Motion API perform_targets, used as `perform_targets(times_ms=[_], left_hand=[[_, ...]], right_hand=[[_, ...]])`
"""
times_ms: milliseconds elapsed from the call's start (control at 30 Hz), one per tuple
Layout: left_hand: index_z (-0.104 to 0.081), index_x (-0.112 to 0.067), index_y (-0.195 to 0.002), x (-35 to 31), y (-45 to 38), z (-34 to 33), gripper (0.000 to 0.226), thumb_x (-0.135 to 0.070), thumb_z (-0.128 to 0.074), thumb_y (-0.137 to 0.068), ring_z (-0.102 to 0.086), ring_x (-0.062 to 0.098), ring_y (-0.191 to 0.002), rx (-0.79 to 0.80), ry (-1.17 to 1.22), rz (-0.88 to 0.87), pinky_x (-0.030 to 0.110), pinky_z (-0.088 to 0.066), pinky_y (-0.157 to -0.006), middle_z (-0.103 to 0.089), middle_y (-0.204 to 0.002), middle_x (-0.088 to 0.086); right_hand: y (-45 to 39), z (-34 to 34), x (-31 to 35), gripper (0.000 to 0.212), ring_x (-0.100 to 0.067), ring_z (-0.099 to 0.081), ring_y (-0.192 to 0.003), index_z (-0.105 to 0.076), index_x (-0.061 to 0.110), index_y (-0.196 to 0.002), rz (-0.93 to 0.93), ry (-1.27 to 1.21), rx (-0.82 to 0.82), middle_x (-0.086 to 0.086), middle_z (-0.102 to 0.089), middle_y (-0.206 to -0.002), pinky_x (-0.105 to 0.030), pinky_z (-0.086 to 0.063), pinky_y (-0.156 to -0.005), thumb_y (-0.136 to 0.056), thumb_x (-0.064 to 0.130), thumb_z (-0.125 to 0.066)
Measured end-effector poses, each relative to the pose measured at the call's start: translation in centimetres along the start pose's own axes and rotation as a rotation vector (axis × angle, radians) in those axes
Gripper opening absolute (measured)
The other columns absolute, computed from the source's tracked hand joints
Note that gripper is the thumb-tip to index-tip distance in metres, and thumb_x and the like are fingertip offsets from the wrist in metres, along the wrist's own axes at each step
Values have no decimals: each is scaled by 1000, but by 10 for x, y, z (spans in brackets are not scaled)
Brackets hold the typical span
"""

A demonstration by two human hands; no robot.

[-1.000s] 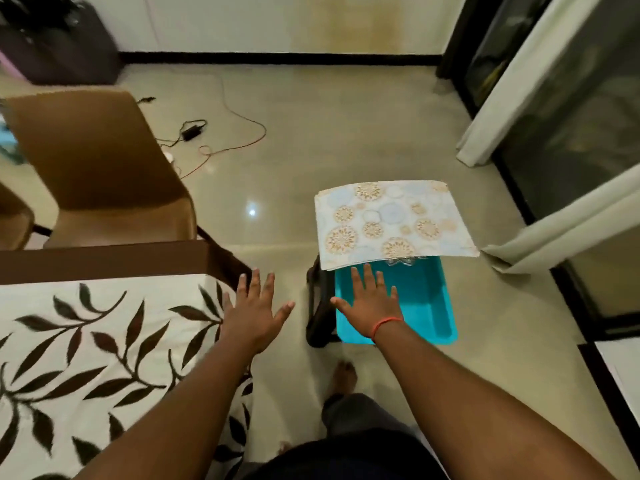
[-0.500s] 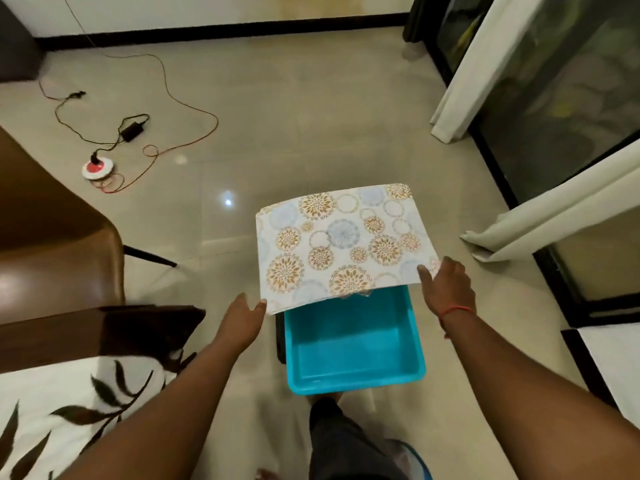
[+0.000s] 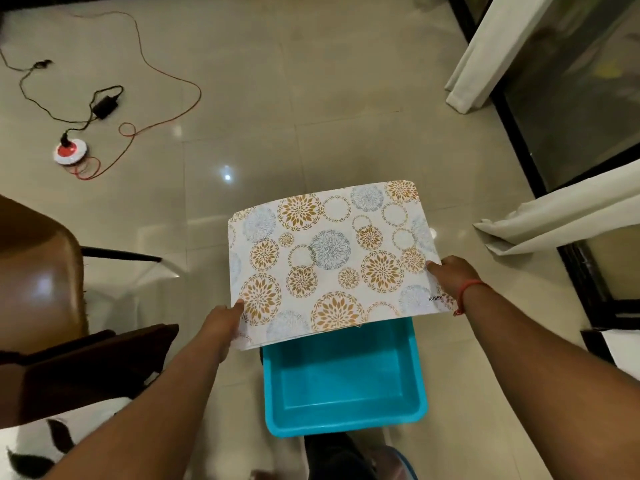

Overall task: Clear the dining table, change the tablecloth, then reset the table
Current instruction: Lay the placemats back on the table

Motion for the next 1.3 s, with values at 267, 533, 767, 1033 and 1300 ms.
perform_targets(times_ms=[267, 533, 767, 1033, 1300], left_hand=[[-54, -11, -112, -25, 18, 7, 15, -19, -58, -100, -65, 24, -90, -98, 35, -231, 31, -52, -66, -65, -107, 6], [-55, -16, -111, -54, 81, 71, 13, -15, -57, -99, -68, 20, -92, -151, 264, -539, 39, -59, -82, -67, -107, 2], [-57, -21, -112, 36, 126, 252, 15, -18, -60, -97, -66, 17, -95, -383, 463, -587, 36, -57, -82, -68, -110, 0], [-57, -16, -112, 289, 174, 436, 15, -14, -59, -97, -60, 13, -89, -731, 703, -395, 16, -46, -67, -64, -107, -2], [-55, -17, -112, 580, 249, 456, 16, -11, -58, -98, -61, 20, -96, -991, 1073, 32, 31, -48, -79, -64, -113, 3]], right_hand=[[12, 16, 5, 14, -29, -64, -90, -62, 11, -101, 35, -264, -265, -11, -68, -105, -36, -54, -79, -93, 21, -64], [82, 25, 69, 12, -31, -63, -90, -61, 14, -100, 260, -293, -433, -10, -67, -98, -40, -51, -81, -92, 24, -63], [194, -41, 202, 29, -36, -65, -86, -63, 13, -102, 557, -175, -331, -15, -69, -93, -46, -53, -81, -86, 38, -62], [391, -259, 306, 10, -37, -63, -81, -60, 15, -89, 901, 24, -9, -18, -67, -87, -45, -50, -77, -91, 22, -66], [603, -499, 321, 16, -34, -63, -92, -66, 5, -106, 1198, 393, 464, -21, -68, -104, -38, -44, -83, -95, 16, -64]])
Point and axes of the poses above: each hand's wrist, its own y-axis away from the middle knuckle, its own z-axis out of the back of the hand, x = y × z, the point moved 6 cm from there along -y, towards the middle knuckle
